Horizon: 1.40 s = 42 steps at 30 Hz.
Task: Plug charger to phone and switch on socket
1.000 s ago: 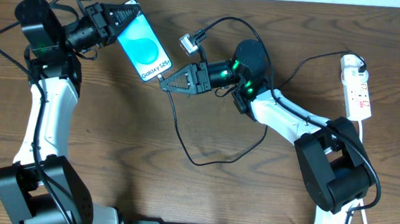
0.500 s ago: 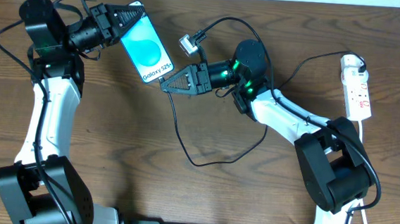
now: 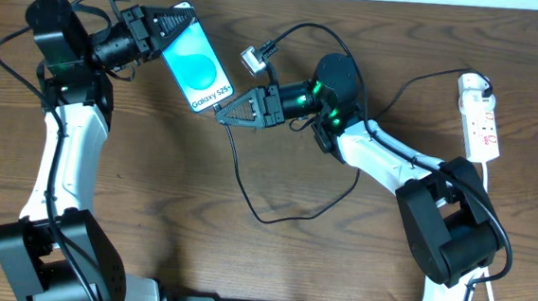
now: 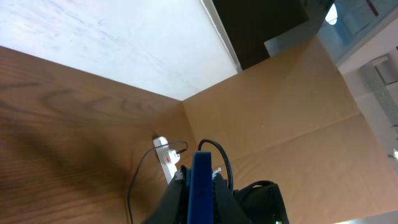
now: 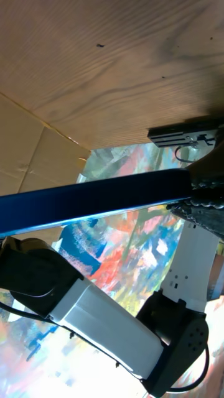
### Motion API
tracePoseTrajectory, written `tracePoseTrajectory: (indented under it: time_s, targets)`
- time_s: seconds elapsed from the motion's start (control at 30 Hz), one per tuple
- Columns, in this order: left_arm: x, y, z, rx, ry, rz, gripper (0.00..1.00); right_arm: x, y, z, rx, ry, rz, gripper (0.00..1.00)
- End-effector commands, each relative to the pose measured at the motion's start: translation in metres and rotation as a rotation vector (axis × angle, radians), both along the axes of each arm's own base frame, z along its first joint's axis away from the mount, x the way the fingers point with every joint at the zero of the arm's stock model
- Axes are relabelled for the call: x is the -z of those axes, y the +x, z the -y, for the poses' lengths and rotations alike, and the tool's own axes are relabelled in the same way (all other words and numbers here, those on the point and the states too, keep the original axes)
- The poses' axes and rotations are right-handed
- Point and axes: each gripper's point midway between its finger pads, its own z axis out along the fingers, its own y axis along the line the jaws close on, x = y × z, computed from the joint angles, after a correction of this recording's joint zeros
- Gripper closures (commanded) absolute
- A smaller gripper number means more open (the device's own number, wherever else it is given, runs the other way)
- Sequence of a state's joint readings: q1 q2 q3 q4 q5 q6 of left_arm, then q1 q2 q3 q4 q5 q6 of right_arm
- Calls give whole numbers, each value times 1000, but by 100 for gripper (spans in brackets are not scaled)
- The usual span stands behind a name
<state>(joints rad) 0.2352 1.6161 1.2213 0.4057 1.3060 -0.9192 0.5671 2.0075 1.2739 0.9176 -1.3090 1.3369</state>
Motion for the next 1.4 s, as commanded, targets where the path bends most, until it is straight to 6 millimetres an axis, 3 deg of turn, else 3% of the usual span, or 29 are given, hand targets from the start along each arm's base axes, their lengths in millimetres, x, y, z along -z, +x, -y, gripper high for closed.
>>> tracePoseTrajectory:
  time_s: [0.0,0.43,0.5,0.53,0.57,0.6,0.67,0.87,1.07,1.23,1.3,1.37]
  targets:
    - [-4,-17,17,121,0,18,93,-12,33,-6,183,48,20,99]
    - [-4,-17,18,124,0,19,93,-12,34,-6,191,57,56,99]
    - [-4,-17,18,123,0,19,93,-12,32,-6,180,57,64,83]
    - [-4,-17,18,123,0,19,93,-12,31,-5,173,56,66,64]
    - [-4,-17,18,122,0,19,93,-12,30,-5,167,56,70,38]
    - [-4,-16,18,120,0,19,93,-11,29,-5,161,56,73,22]
    - [-4,-16,18,119,4,26,93,-11,28,-5,154,56,79,1]
    - [-4,-16,18,120,11,39,92,-15,37,9,165,70,109,1]
    - [-4,-16,18,119,11,38,93,6,89,51,320,-3,53,1]
    - [-4,-16,17,115,11,37,93,53,125,85,470,-160,-60,1]
    - [-4,-15,17,112,11,38,93,80,133,100,530,-256,-126,1]
    - [-3,-15,18,113,9,29,93,125,140,124,635,-432,-214,1]
